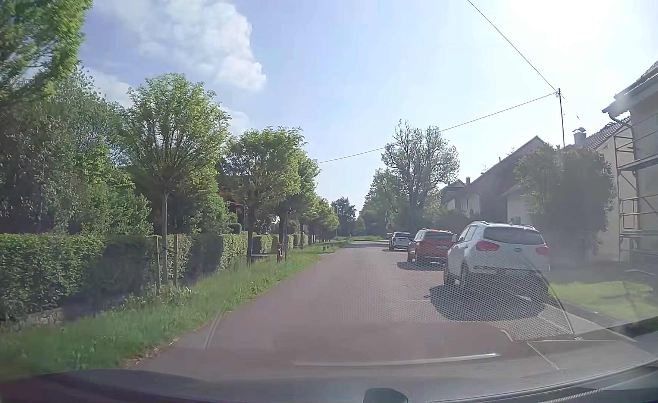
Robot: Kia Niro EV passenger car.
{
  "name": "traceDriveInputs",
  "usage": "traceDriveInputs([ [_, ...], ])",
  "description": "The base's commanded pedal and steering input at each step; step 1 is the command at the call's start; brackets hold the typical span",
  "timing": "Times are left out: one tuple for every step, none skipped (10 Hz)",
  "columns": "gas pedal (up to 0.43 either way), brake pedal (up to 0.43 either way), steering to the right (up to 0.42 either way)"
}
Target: Follow the waypoints while adhering to traffic rules and regulations
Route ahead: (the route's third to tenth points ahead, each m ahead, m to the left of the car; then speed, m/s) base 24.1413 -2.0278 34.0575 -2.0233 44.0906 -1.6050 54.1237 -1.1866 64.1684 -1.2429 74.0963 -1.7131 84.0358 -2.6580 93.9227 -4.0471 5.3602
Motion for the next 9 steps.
traceDriveInputs([
  [0.157,0.0,-0.009],
  [0.157,0.0,-0.007],
  [0.157,0.0,-0.005],
  [0.157,0.0,-0.001],
  [0.157,0.0,0.002],
  [0.157,0.0,0.005],
  [0.157,0.0,0.006],
  [0.157,0.0,0.006],
  [0.157,0.0,0.006],
])
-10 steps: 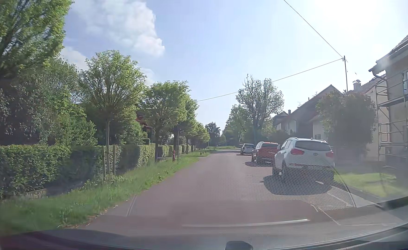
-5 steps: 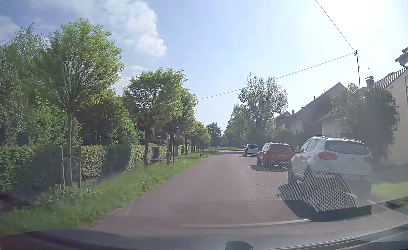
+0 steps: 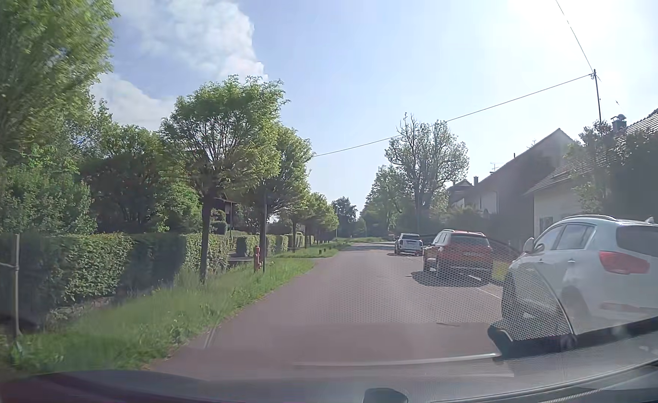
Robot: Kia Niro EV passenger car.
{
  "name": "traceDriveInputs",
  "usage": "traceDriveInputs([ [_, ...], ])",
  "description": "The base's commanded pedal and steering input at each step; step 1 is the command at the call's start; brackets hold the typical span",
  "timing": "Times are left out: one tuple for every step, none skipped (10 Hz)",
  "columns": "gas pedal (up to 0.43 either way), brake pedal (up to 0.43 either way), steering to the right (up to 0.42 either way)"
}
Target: Follow the waypoints while adhering to traffic rules and regulations
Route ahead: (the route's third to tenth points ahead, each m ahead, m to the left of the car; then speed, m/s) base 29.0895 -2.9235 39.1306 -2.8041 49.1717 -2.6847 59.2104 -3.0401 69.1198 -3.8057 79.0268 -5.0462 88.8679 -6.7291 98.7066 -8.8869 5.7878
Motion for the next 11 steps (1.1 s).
traceDriveInputs([
  [0.157,0.0,0.007],
  [0.157,0.0,0.006],
  [0.157,0.0,0.006],
  [0.157,0.0,0.006],
  [0.157,0.0,0.006],
  [0.157,0.0,0.006],
  [0.15,0.0,0.006],
  [0.118,0.0,0.006],
  [0.118,0.0,0.006],
  [0.118,0.0,0.006],
  [0.118,0.0,0.007],
])
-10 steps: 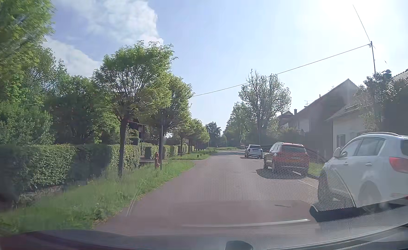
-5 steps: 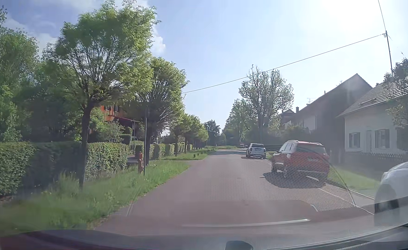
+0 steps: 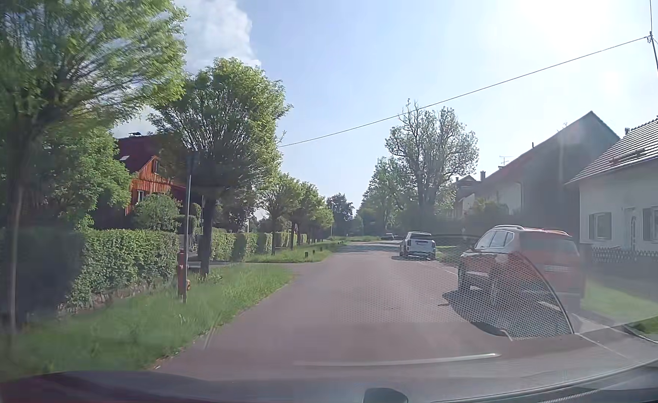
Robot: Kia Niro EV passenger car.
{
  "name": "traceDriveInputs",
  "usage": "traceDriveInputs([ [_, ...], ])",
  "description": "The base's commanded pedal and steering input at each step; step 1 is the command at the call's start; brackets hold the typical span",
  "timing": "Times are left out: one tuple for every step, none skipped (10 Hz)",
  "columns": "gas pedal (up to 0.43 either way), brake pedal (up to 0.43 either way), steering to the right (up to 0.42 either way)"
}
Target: Follow the waypoints while adhering to traffic rules and regulations
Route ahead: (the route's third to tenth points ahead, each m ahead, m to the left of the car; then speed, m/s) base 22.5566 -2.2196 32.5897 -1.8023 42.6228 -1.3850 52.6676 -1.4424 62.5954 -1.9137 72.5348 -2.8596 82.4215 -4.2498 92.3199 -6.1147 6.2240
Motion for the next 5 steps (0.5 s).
traceDriveInputs([
  [0.118,0.0,0.007],
  [0.118,0.0,0.007],
  [0.118,0.0,0.007],
  [0.118,0.0,0.007],
  [0.118,0.0,0.007],
])
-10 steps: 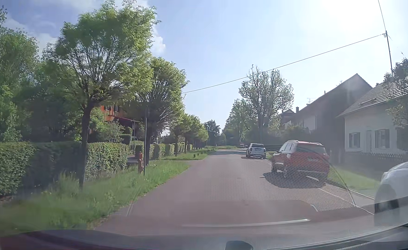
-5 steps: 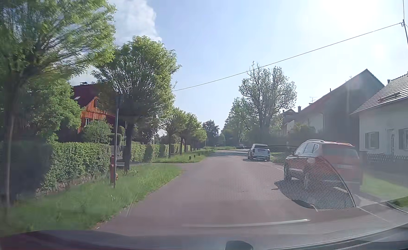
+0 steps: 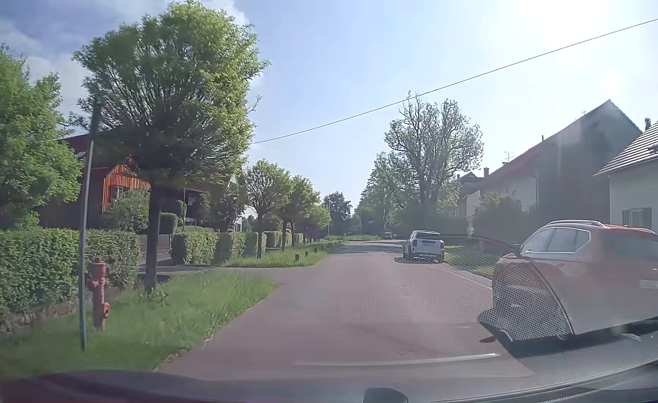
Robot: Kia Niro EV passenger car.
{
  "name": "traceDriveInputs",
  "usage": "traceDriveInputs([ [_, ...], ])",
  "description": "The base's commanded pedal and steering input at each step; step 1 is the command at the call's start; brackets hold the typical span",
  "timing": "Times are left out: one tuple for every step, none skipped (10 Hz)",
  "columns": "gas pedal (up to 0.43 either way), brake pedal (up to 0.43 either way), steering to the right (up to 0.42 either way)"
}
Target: Follow the waypoints while adhering to traffic rules and regulations
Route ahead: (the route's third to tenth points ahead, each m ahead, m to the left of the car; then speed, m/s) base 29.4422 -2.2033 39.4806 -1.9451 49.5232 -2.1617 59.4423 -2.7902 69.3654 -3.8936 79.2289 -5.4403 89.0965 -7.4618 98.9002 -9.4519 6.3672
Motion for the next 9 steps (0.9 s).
traceDriveInputs([
  [0.118,0.0,0.007],
  [0.118,0.0,0.007],
  [0.11,0.0,0.007],
  [0.11,0.0,0.007],
  [0.098,0.0,0.007],
  [0.098,0.0,0.007],
  [0.098,0.0,0.007],
  [0.098,0.0,0.007],
  [0.087,0.0,0.007],
])
